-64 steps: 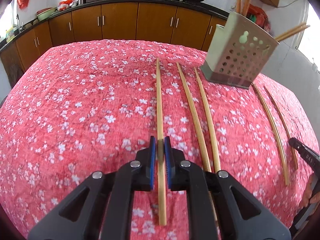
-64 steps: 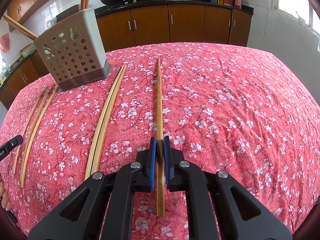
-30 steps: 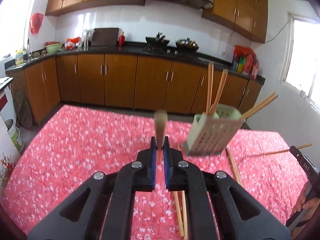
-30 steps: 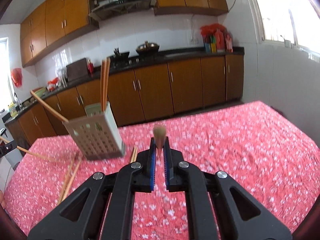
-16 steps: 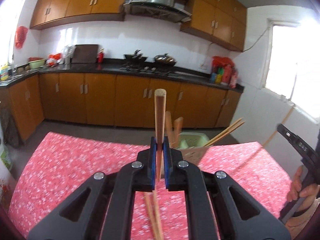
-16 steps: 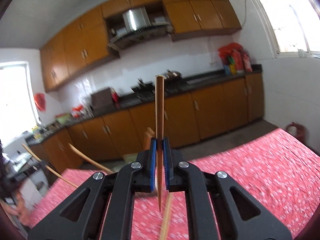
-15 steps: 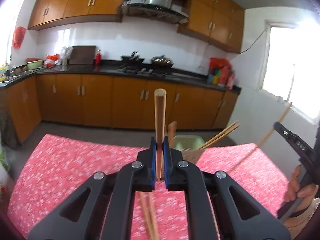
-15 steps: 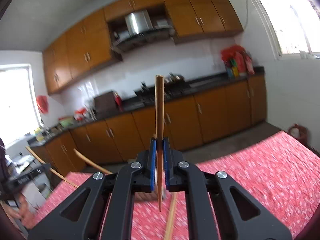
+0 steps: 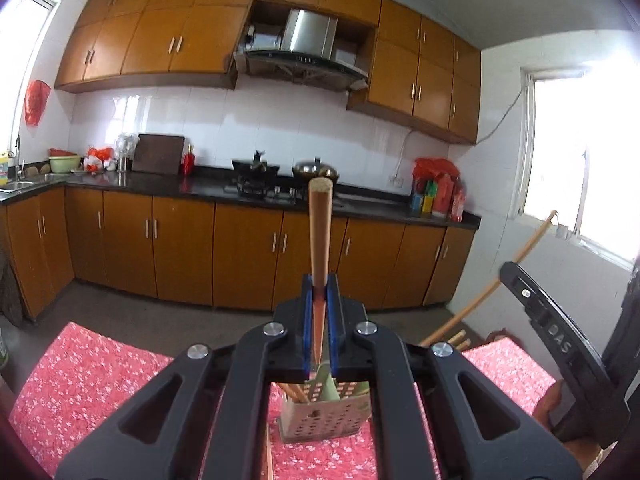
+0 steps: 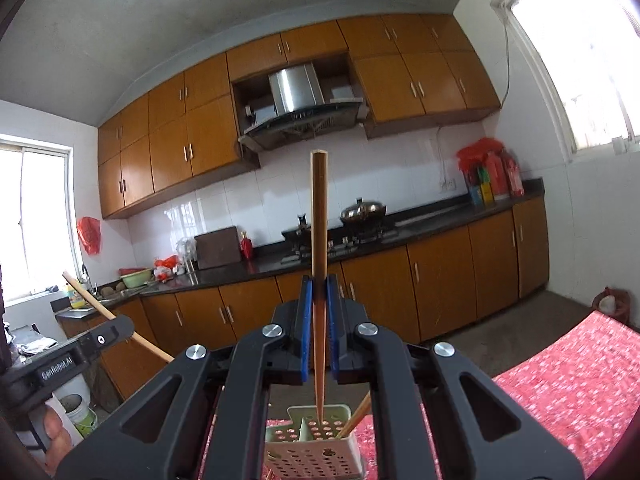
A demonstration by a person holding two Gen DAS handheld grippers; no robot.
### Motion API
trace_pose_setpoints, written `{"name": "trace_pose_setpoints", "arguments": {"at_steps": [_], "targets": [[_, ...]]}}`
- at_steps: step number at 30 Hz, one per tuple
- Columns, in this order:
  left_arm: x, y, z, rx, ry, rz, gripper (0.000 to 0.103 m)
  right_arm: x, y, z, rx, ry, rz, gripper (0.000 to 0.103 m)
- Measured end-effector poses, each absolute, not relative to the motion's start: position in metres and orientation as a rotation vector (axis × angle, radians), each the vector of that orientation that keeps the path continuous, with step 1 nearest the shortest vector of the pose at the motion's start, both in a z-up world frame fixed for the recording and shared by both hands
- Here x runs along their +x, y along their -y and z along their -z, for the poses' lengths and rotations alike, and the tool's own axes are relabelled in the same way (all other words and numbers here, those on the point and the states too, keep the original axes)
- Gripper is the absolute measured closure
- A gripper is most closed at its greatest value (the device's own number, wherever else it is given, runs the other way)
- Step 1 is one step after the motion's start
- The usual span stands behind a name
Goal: Organize utensils
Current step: 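Lower both chopsticks into the holder and open both tools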
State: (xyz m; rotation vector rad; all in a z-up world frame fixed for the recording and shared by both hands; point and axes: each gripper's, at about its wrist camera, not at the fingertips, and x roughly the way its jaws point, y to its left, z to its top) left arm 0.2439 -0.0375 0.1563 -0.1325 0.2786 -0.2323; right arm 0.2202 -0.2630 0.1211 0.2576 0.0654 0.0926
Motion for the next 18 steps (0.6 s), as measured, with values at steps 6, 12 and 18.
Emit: {"name": "trace_pose_setpoints", "arguments": {"at_steps": [6,12,18], "targets": [[0.27,0.041,-0.128,-0.142,-0.347,0.23,0.095,0.241,0.255,-0.098,0.253,-0.153,-0.09,0.095],[0.282,0.037,-0.117,-0.163,-0.387,0.225,0.086,0.246,0.253,-0.093,0.238,-0.214,-0.103,0.08],[0.273,0.029,-0.122,-0.161,-0.366,0.201,0.079,0.23,0.258,-0.103,0.234,-0.188,-0.096,0.064]]}}
